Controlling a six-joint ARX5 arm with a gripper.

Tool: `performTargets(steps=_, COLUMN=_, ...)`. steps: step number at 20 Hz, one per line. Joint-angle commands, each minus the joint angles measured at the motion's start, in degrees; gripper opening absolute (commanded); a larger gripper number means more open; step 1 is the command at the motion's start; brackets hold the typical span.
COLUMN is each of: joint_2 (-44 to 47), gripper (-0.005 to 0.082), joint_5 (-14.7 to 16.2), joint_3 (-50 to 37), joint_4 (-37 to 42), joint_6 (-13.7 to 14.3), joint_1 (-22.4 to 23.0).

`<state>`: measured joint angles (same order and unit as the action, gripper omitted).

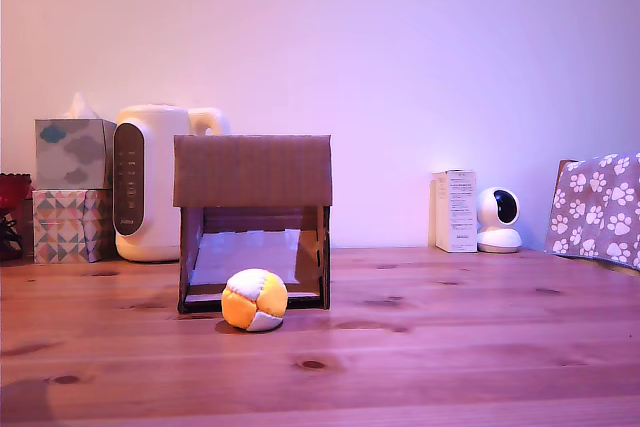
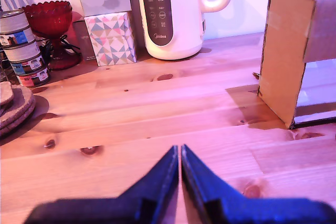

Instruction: Drop the footbag into the cardboard dice tower

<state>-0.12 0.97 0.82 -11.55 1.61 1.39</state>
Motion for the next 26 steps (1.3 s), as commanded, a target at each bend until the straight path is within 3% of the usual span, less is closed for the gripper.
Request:
performTargets(steps=1, joint_2=-0.59, gripper=-0.0024, joint_5=0.07, joint_3=-1.11, joint_4=-0.02, joint_6=-0.09, joint_1=-0.13)
performTargets(steps=9, joint_2=-0.59, gripper=-0.0024, joint_5=0.11, joint_3=-1.03, joint_4=3.02, joint_6=-0.50, joint_1=-0.13)
performTargets(steps=11, joint_2=-0.59, gripper=-0.0024, joint_5=1.40, joint_3=-0.04, joint_4=5.92, joint_6=-3.13, joint_1=-0.11)
performTargets(steps=13, joint_2=-0.59, gripper=-0.0024, joint_5=3.85, joint_3=1.88, joint_4=7.26, joint_6=-6.62, joint_1=-0.09)
performTargets(steps=15, joint_2=-0.59, gripper=-0.0024, joint_5=10.40, joint_3=4.07, joint_4=7.23, joint_6=-9.33, joint_1=-0.09)
performTargets(steps=18, joint_2=0.07, gripper=-0.0024, joint_5=16.72, joint_3=7.34, joint_4=6.84, joint_6=-12.59, joint_1=0.22)
performTargets(steps=22, joint_2=4.79, gripper=-0.0024, joint_5=21.42, joint_3=11.54, joint_4=6.91, joint_6=-13.64, joint_1=3.06)
performTargets(steps=26, joint_2=13.11, gripper=-0.0024, joint_5=23.76, joint_3=13.79, joint_4=8.70, joint_6=-13.16, joint_1=8.35)
